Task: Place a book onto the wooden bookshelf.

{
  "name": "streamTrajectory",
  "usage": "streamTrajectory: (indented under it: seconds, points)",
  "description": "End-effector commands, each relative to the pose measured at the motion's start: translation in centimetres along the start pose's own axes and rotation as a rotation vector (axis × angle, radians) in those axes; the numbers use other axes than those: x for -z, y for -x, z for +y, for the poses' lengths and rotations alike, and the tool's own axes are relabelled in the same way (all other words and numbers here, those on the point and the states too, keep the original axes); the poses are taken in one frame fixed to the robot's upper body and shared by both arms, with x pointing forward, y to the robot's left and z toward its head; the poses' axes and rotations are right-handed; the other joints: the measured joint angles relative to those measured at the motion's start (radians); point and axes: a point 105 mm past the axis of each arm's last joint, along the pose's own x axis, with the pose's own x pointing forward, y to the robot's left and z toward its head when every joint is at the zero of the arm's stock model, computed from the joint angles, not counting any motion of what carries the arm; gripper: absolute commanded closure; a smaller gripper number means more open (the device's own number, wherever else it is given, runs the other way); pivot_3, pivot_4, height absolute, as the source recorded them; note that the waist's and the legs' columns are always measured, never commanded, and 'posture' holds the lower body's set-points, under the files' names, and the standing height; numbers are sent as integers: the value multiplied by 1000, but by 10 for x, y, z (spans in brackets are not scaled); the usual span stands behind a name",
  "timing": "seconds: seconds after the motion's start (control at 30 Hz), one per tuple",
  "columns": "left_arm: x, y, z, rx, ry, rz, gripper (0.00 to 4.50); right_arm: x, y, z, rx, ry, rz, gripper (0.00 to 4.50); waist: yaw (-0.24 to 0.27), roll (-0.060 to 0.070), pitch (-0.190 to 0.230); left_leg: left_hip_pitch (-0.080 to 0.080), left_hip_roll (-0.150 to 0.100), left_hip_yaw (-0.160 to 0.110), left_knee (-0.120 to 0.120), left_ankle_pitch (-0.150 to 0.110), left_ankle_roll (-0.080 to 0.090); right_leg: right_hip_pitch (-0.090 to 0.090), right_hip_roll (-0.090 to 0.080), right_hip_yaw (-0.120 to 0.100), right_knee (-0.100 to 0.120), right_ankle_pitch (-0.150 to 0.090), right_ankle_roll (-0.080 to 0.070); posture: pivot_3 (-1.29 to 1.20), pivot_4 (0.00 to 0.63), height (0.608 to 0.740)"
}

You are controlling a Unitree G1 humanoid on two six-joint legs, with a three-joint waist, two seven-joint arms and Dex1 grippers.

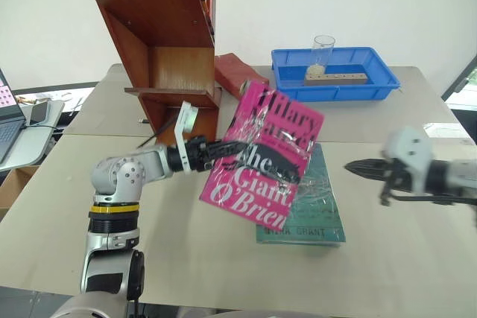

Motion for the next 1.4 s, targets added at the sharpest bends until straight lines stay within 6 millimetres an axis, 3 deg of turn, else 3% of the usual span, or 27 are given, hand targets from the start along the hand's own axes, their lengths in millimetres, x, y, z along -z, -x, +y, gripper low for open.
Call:
streamTrajectory:
  seconds: [0.03,0.23,0.33,0.43,0.53,0.73,1.13,1.17,1.27,1.4]
  points:
    - [-69,-14,-46,51,-511,-117,3780,-33,25,0,19,22,-69,4500,-2,1,2,0,0,0,0,0,0,0,0,0,-1,0,0,0,150,637]
    - [-132,-9,-60,-79,-1154,-204,3780,-70,23,0,12,39,-193,4500,-18,6,7,10,-1,0,-9,0,0,15,0,2,-11,0,0,0,150,637]
    - [-133,0,-46,-133,-1560,-6,3780,-92,18,-3,7,56,-275,4500,-20,6,8,10,-2,-2,-11,0,0,14,1,2,-11,0,0,0,150,637]
    - [-129,22,-15,-192,-1777,235,3780,-109,11,-5,-4,67,-337,4500,-18,5,9,15,-2,-2,-12,0,0,14,1,2,-12,0,0,0,150,637]
    - [-129,51,11,-257,-1864,429,3780,-118,4,-5,-21,73,-374,4500,-15,3,13,14,-2,-2,-12,0,0,12,1,2,-11,0,0,0,150,637]
    - [-130,86,42,-382,-1862,609,3780,-131,-4,-5,-47,85,-429,4500,-2,3,14,4,-2,-2,-9,1,0,-3,0,1,-8,2,3,0,150,637]
    - [-106,104,65,-361,-1772,709,3780,-135,-8,-7,-63,98,-447,4500,-18,1,15,6,-1,-2,-10,0,0,-7,1,0,2,3,3,0,150,637]
    - [-105,105,66,-360,-1763,716,2980,-135,-8,-6,-64,98,-448,4500,-18,1,15,6,0,-2,-10,0,0,-8,1,0,4,3,3,0,150,637]
    - [-102,110,67,-360,-1723,727,1962,-134,-8,-6,-64,98,-449,4500,-18,1,15,6,0,0,-10,0,0,-10,1,0,4,3,3,0,150,637]
    - [-103,113,61,-352,-1710,710,21,-131,-9,-6,-67,97,-446,4500,-16,2,15,6,1,1,-10,0,0,-11,1,0,5,2,3,0,150,637]
